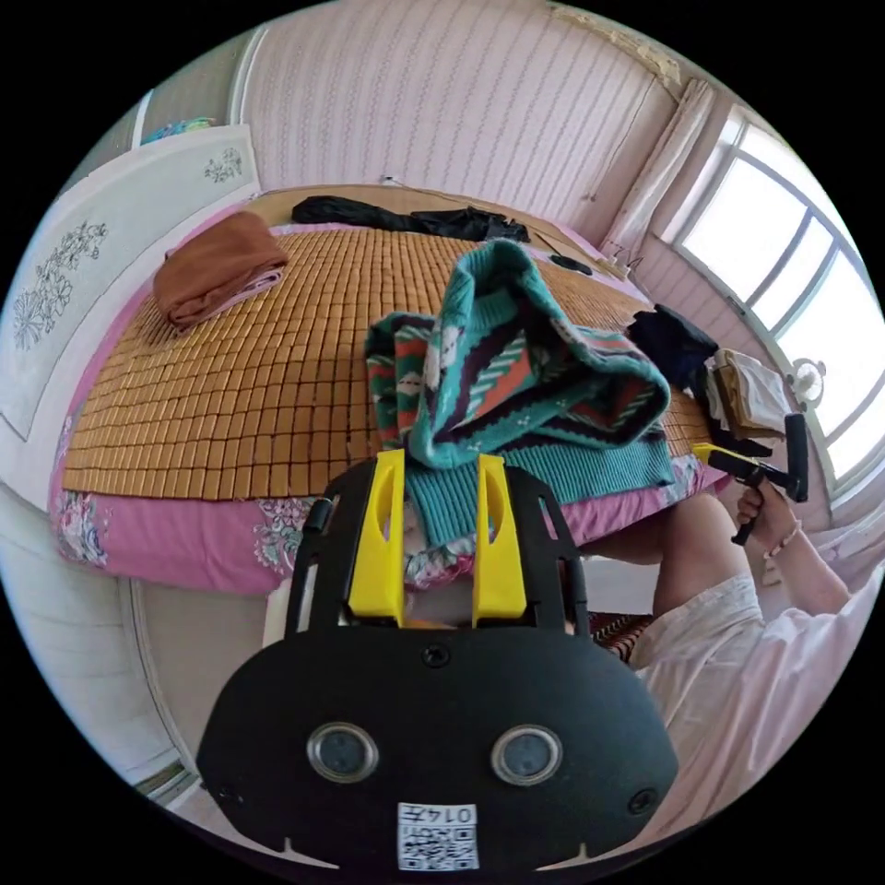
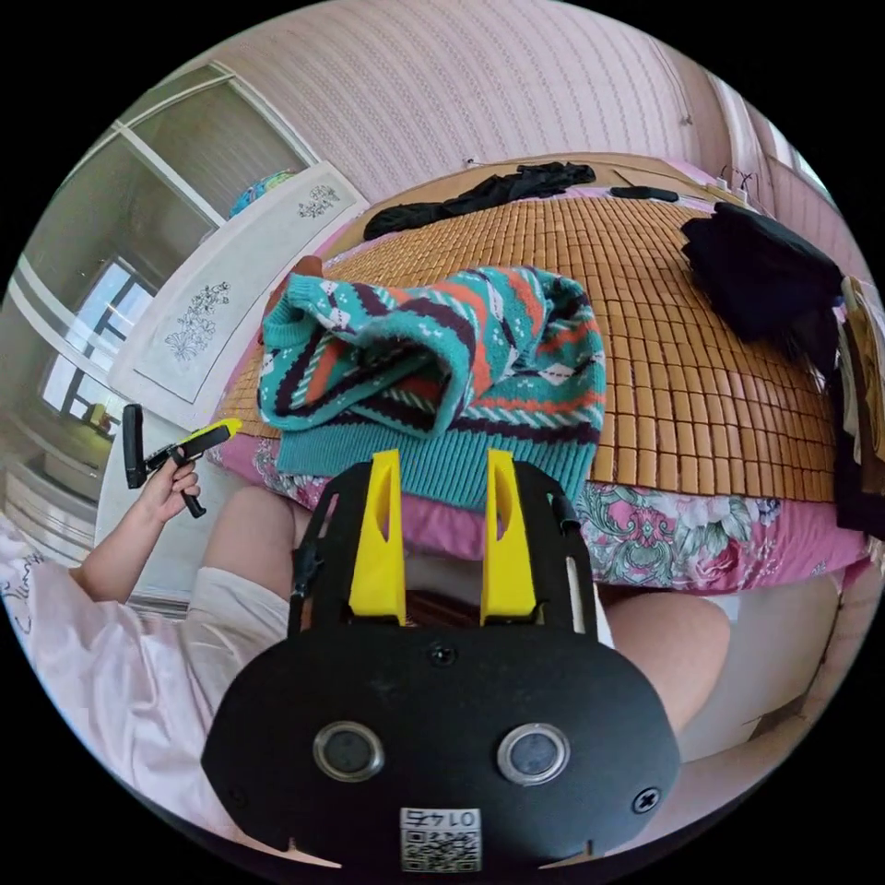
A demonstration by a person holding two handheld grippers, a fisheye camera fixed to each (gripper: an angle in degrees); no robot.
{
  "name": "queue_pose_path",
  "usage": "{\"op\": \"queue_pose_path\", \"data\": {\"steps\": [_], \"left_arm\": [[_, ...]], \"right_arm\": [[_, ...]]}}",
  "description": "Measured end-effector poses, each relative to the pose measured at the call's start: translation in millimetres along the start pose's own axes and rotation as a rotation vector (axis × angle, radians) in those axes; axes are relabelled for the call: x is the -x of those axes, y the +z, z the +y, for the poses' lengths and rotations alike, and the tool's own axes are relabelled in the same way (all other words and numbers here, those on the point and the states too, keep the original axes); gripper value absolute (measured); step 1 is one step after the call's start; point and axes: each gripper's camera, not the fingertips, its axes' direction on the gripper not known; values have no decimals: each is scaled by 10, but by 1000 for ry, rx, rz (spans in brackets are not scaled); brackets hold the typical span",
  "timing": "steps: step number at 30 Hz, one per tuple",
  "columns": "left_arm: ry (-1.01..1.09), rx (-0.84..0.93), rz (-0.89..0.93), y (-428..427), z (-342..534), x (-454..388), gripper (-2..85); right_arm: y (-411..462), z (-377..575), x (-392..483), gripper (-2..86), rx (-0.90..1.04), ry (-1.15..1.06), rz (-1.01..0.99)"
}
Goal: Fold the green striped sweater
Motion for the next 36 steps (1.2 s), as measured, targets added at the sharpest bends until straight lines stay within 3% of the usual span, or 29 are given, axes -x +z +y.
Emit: {"op": "queue_pose_path", "data": {"steps": [5,7,9,13,18,25,28,30,34,36], "left_arm": [[-204,32,88,386,-257,9,135],[-283,104,77,612,-391,23,113],[-355,182,-43,749,-481,54,70],[-206,72,12,345,-636,14,30],[39,-67,-75,-470,-976,-199,17],[254,-101,-151,-1389,-1927,-331,19],[346,-18,-159,-1151,-2676,-425,31],[356,79,-215,-654,-3116,-455,47],[217,321,-359,428,-3549,-295,78],[311,283,-431,470,-3473,-377,70]], "right_arm": [[283,-439,-3,162,15,48,50],[399,-592,-68,132,55,85,29],[417,-769,-167,43,136,119,42],[-108,-987,-168,25,57,-50,13],[-1142,-1407,-163,16,-52,-279,63],[-2123,-2085,-379,13,10,-317,78],[-1940,-2640,-504,16,175,-324,86],[-1409,-3145,-785,23,288,-220,214],[-461,-3415,-1351,50,382,35,314],[-180,-3223,-1339,47,339,-3,301]]}}
